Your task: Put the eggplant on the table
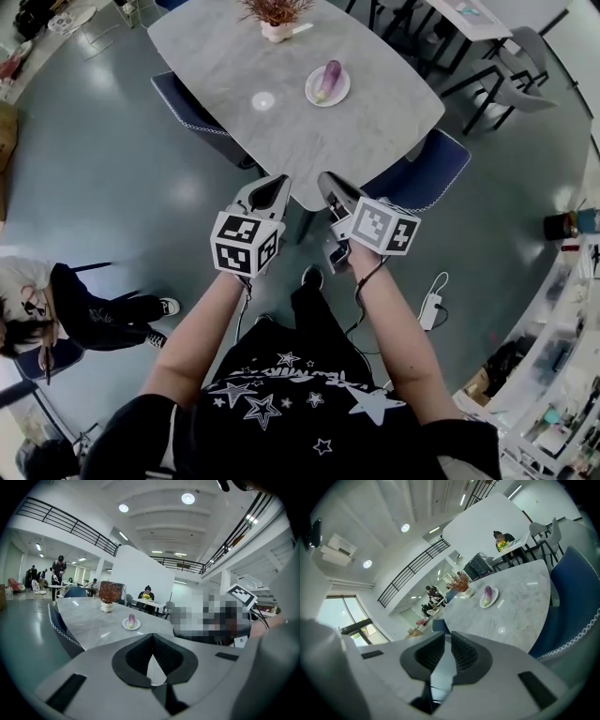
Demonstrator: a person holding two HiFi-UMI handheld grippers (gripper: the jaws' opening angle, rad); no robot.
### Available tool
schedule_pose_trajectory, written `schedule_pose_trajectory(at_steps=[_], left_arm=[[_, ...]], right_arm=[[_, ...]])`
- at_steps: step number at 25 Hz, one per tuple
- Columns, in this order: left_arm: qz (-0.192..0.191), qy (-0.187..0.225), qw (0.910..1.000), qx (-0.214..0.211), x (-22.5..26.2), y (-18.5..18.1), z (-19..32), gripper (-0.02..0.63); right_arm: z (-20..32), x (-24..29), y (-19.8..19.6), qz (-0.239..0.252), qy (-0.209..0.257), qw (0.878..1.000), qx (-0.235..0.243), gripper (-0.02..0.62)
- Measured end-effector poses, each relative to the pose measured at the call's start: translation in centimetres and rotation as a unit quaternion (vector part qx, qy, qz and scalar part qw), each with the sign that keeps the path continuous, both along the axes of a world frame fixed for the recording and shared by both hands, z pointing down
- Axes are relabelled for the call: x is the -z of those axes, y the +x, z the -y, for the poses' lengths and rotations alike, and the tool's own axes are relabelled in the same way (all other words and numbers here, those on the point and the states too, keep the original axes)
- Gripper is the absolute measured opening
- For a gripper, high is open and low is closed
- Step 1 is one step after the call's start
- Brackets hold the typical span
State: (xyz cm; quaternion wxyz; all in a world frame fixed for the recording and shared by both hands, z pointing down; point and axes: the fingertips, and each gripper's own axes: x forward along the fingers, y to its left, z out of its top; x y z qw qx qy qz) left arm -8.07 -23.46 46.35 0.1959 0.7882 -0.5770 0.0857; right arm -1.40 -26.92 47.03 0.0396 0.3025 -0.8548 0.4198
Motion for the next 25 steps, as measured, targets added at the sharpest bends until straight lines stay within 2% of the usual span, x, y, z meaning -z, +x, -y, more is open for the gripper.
schedule_pose_trajectory(at_steps=[3,7,13,15,25], left_arm=[[-0.001,0.004,1.0,-0.002,0.3,-1.1,-3.6,0.006],[0.002,0.015,0.9999,-0.005,1.1,-2.2,-7.1,0.006],[0.004,0.034,0.9993,-0.015,2.7,-2.1,-11.4,0.006],[0.003,0.039,0.9991,-0.019,3.0,-2.0,-12.9,0.006],[0.003,0.043,0.9986,-0.03,2.4,-2.5,-19.4,0.006]], right_arm=[[-3.4,0.4,-1.1,-0.01,0.013,1.0,-0.001,0.026],[-7.5,1.1,-2.3,-0.017,0.032,0.999,0.001,0.026],[-12.3,2.5,-1.9,-0.026,0.054,0.998,-0.019,0.026],[-13.8,2.7,-1.8,-0.027,0.058,0.998,-0.023,0.006],[-20.8,2.4,-2.2,-0.031,0.071,0.997,-0.02,0.006]])
